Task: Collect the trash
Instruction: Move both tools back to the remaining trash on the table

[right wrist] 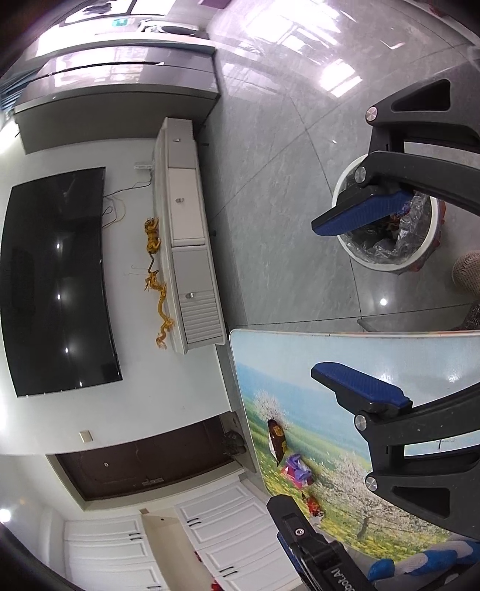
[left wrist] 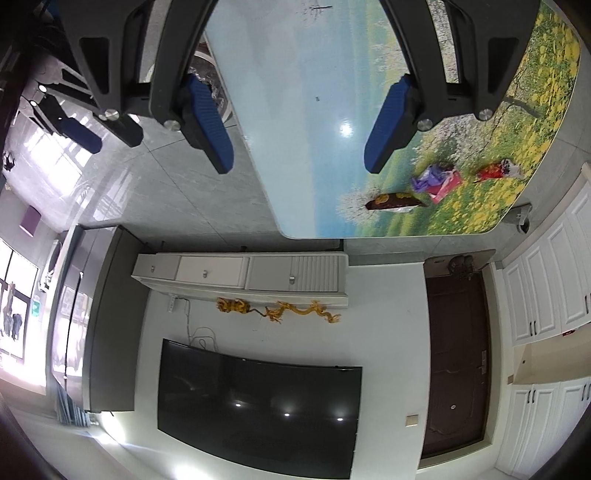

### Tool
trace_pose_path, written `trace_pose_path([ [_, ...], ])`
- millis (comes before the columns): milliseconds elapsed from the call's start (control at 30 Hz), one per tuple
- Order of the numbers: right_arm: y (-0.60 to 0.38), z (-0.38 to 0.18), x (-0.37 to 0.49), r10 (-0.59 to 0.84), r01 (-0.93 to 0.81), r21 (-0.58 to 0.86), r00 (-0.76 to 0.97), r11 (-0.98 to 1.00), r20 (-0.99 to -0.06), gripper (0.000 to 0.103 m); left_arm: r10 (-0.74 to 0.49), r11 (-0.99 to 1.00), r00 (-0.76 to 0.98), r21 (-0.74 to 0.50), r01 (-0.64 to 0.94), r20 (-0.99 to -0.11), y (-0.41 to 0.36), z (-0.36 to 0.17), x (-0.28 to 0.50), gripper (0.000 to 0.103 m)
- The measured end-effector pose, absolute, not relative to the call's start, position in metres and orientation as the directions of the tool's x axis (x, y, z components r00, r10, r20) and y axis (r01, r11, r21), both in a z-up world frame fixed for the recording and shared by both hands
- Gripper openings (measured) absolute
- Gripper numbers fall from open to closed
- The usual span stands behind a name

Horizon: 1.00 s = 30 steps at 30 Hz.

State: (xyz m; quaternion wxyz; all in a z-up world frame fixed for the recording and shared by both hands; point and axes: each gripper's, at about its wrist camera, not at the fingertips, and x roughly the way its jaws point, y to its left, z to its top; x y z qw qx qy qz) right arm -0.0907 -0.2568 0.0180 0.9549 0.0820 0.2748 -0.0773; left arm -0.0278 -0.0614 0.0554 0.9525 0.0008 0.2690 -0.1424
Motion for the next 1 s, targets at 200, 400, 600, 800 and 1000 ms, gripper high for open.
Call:
trace_pose_path([
  [200,-0.227,0.022,-0.090,-0.109,0.168,0.066,0.844,0.984,-0.524,0.074,-0.180,0.983,0.848,-0.062,0.173,-0.499,-0.029,0.050,-0.031,0.072],
  [400,-0.199,0.022,-0.096,-0.088,0.123,0.032,0.849,0.992,-0.521,0.076,-0.120,0.993,0.867,-0.077,0.094,-0.483,-0.001,0.041,-0.042,0.072],
  [600,-0.176,0.028,-0.107,-0.104,0.097,-0.041,0.865,0.994,-0.491,0.080,-0.089,0.996,0.874,-0.056,0.071,-0.478,0.015,0.036,-0.052,0.072],
  [800,-0.157,0.021,-0.111,-0.123,0.075,-0.117,0.865,0.990,-0.486,0.083,-0.093,0.996,0.842,-0.045,0.082,-0.532,0.022,0.024,-0.057,0.072],
  [1000,-0.149,-0.001,-0.105,-0.113,0.045,-0.138,0.837,0.989,-0.536,0.084,-0.066,0.997,0.801,-0.009,0.075,-0.595,0.022,0.005,-0.051,0.072],
])
